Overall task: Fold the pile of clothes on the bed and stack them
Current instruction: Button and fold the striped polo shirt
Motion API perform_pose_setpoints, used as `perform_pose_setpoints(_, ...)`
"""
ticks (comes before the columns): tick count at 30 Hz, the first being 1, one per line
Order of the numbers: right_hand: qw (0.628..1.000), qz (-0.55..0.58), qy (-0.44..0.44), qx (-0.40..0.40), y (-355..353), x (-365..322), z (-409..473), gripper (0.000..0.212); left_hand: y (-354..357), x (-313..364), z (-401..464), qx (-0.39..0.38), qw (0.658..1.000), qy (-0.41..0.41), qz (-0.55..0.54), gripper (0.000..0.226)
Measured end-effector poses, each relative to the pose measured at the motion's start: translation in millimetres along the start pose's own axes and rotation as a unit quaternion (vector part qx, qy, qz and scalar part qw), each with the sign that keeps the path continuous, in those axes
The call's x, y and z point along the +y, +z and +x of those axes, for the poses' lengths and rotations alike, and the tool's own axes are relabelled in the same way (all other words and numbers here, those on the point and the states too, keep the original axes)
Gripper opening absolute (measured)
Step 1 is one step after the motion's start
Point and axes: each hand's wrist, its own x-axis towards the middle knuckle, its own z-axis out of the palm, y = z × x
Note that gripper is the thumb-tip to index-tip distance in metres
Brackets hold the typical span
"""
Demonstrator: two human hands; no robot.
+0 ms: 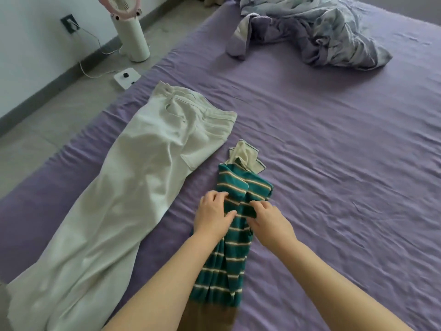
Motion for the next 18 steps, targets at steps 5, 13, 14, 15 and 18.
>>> perform_pose_setpoints(5, 0.996, 0.043, 0.061, 0.038, -3.4, 20.5, 40.5, 0.051, 2.4, 37.6, 54.9, -0.049, 0.998, 0.014, 0.022, 0.055)
perform_pose_setpoints(13, 0.956, 0.256, 0.137, 0.041, 7.9, 29.7, 68.3, 0.055, -14.1, 15.0, 68.0, -0.010, 0.991, -0.125, -0.050, 0.033)
perform_pose_setpoints(14, 0.938, 0.308, 0.152, 0.054, 5.3, 30.6, 65.4, 0.041, -19.5, 10.8, 67.4, 0.000, 0.985, -0.141, -0.096, 0.030)
perform_pose_setpoints(15, 0.916, 0.357, 0.168, 0.064, -0.4, 32.2, 61.0, 0.027, -25.4, 8.1, 66.5, 0.012, 0.977, -0.154, -0.144, 0.028)
perform_pose_setpoints(18, 0.844, 0.494, 0.185, 0.097, -30.9, 47.5, 42.2, 0.018, -47.5, 7.7, 59.1, 0.034, 0.945, -0.169, -0.279, 0.026)
